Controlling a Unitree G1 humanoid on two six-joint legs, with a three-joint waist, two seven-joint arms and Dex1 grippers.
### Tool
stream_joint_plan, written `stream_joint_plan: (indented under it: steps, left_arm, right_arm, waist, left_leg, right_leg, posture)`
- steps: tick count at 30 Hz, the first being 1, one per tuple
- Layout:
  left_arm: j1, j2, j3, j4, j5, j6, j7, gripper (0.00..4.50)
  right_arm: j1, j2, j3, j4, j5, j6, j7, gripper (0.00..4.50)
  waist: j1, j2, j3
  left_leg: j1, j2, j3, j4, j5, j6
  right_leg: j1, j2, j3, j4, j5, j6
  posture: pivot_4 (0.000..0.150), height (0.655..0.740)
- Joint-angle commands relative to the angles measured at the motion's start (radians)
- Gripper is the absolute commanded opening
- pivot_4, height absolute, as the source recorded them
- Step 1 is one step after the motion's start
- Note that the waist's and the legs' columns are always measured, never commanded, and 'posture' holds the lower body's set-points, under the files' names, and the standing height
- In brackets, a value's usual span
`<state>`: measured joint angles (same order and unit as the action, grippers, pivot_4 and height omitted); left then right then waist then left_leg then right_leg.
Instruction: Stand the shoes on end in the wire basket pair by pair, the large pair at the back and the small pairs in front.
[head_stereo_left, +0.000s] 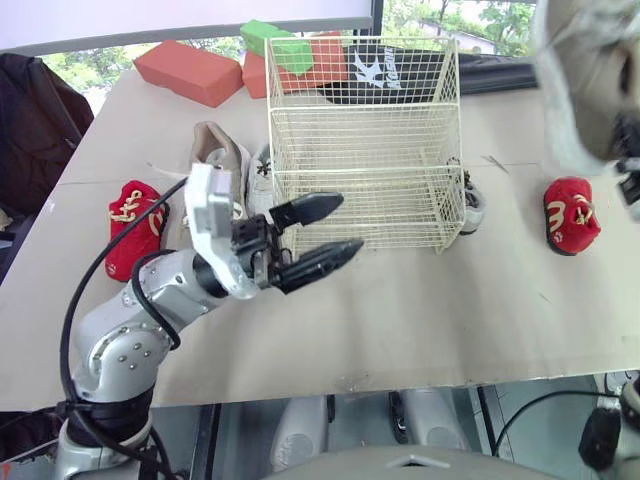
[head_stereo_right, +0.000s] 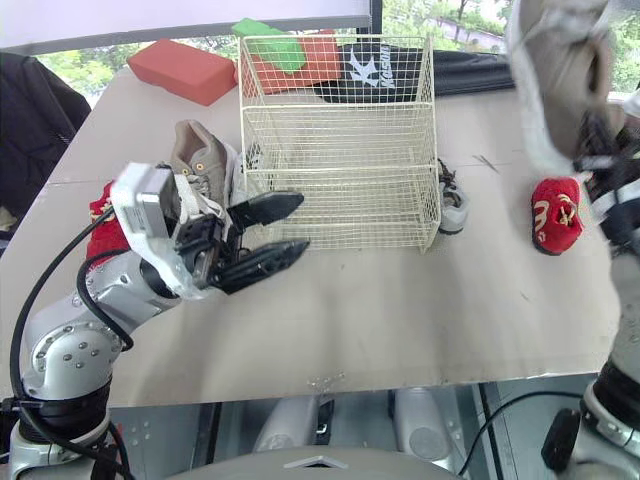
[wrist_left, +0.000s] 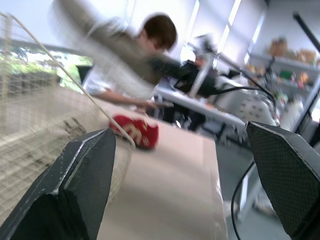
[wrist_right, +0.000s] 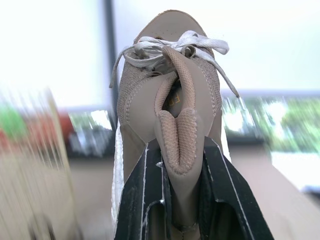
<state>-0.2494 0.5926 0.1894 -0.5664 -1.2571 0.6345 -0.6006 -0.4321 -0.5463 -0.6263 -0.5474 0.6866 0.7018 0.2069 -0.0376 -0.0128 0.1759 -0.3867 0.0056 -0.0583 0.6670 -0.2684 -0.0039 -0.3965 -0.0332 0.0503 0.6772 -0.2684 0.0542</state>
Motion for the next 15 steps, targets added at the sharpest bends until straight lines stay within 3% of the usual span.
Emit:
stream_joint_plan:
  steps: [1, 4, 9, 11, 15]
  left_arm:
    - [-0.122, -0.057, 0.084, 0.062, -0.195, -0.028, 0.256, 4.5]
    - [-0.236, -0.088, 0.186, 0.185, -0.302, -0.085, 0.483, 4.5]
    - [-0.345, -0.005, 0.318, 0.363, -0.428, -0.053, 0.572, 4.5]
    - [-0.383, 0.057, 0.354, 0.434, -0.478, -0.008, 0.553, 4.5]
    - [-0.408, 0.352, 0.244, 0.458, -0.352, 0.261, 0.173, 4.5]
  right_arm:
    - [-0.139, -0.122, -0.005, -0.023, 0.177, 0.023, 0.085, 0.04]
    - [-0.199, -0.349, 0.063, 0.067, 0.203, 0.019, 0.384, 0.04]
    - [-0.284, -0.587, 0.205, 0.229, 0.187, -0.052, 0.789, 0.04]
    - [-0.346, -0.628, 0.287, 0.284, 0.168, -0.081, 0.906, 0.04]
    - [-0.574, -0.608, 0.602, 0.365, -0.02, -0.222, 1.204, 0.04]
  waist:
    - [0.001, -0.001, 0.0]
    - [0.004, 0.0, 0.002]
    - [0.002, -0.002, 0.002]
    - [0.002, -0.003, 0.003]
    - [-0.006, -0.003, 0.006]
  left_leg:
    - [0.0, 0.0, -0.001, 0.0, 0.0, 0.0]
    - [-0.003, 0.0, -0.002, 0.001, 0.0, 0.0]
    - [-0.006, 0.0, -0.003, 0.001, -0.001, 0.002]
    - [-0.01, 0.001, -0.004, 0.001, -0.001, 0.002]
    - [-0.013, -0.002, -0.002, 0.0, -0.001, 0.002]
  right_leg:
    - [0.0, 0.0, -0.001, 0.0, 0.0, 0.0]
    - [0.0, -0.002, -0.003, -0.001, 0.0, 0.0]
    - [-0.001, -0.002, -0.007, -0.006, 0.0, 0.0]
    - [-0.004, -0.003, -0.008, -0.007, 0.0, 0.0]
    - [-0.008, -0.004, -0.006, -0.008, 0.0, 0.0]
  posture:
    - [0.15, 0.74]
    - [0.15, 0.74]
    - [0.15, 0.74]
    - [0.15, 0.74]
    - [0.15, 0.74]
